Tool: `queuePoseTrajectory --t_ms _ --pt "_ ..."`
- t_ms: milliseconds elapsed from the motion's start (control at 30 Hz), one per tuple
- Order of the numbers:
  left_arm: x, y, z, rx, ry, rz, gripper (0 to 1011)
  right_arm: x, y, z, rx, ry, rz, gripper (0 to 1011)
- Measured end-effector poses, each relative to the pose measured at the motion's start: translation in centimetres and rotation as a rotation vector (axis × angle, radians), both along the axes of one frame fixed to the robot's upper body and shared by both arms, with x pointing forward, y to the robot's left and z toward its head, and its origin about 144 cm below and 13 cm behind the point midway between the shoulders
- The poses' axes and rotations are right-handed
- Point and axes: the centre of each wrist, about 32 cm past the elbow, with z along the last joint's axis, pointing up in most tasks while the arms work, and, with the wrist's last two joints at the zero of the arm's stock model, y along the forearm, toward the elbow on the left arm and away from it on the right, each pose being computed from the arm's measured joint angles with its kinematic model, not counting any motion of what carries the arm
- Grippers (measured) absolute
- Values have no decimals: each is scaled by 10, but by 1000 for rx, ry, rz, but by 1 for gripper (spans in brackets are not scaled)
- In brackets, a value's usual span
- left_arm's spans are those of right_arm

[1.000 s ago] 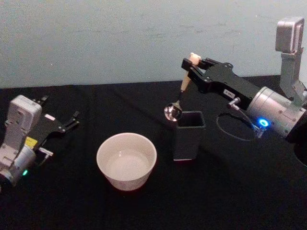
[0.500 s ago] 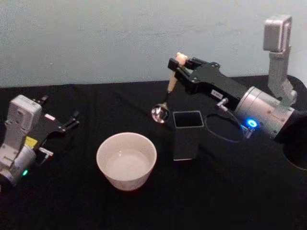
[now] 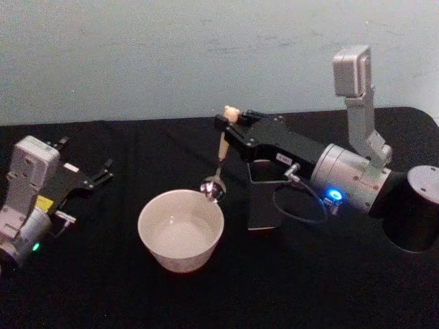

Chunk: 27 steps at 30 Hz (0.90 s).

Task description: Pick up the stirring spoon with one hand, stir inside the cup, then place it back in its original position.

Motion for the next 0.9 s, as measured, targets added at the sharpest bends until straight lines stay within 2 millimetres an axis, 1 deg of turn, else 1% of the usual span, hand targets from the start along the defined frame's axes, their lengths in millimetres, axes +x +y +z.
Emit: queuePoseTrajectory --t_ms 300,900 --pt "0 0 0 0 0 0 1001 -2 10 -12 -41 3 50 214" --pt "0 0 0 0 0 0 1001 -6 17 -36 -131 -35 112 214"
